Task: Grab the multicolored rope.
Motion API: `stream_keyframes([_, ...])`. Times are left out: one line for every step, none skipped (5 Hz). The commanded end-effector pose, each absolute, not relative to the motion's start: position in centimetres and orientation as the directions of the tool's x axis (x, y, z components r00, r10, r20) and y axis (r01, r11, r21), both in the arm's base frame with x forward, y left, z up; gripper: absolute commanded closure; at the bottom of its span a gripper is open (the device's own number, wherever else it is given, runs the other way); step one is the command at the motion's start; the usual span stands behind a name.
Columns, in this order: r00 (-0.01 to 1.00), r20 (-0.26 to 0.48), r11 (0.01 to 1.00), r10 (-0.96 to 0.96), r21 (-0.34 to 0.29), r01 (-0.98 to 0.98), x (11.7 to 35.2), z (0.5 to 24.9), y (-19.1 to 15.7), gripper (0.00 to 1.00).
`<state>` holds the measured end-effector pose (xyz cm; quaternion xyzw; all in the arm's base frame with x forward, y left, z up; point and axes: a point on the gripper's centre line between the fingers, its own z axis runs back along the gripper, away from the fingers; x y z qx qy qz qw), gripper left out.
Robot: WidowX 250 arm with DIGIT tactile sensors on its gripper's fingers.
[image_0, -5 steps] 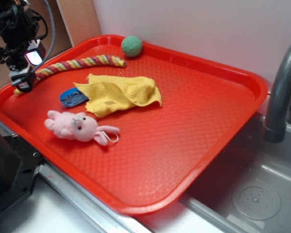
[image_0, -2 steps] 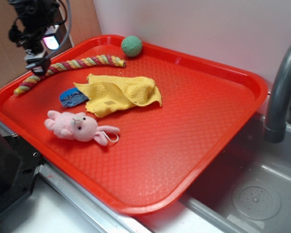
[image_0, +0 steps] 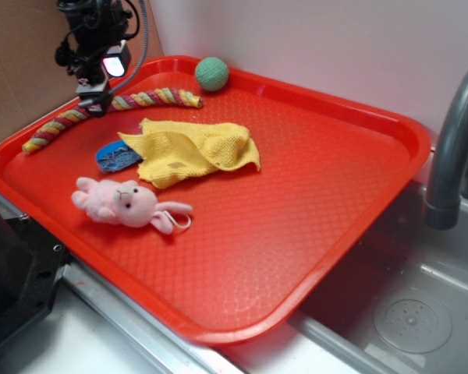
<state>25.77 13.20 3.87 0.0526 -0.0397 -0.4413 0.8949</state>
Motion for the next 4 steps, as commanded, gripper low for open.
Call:
stream_keyframes([0.619,0.04,0.618,-0.784,0.146,0.773,27.1,2.5,12.5,1.0])
stream_keyframes([0.621,0.018,0.62,-0.783,0.101,0.778,27.0,0.8,12.6,1.0])
stream_keyframes([0.628,0.032,0.627,-0.777,0.115,0.77,26.0,2.6,11.6,1.0])
stream_keyframes([0.663,0.029,0.645,-0.748,0.266,0.717,23.7,7.3,7.3,1.0])
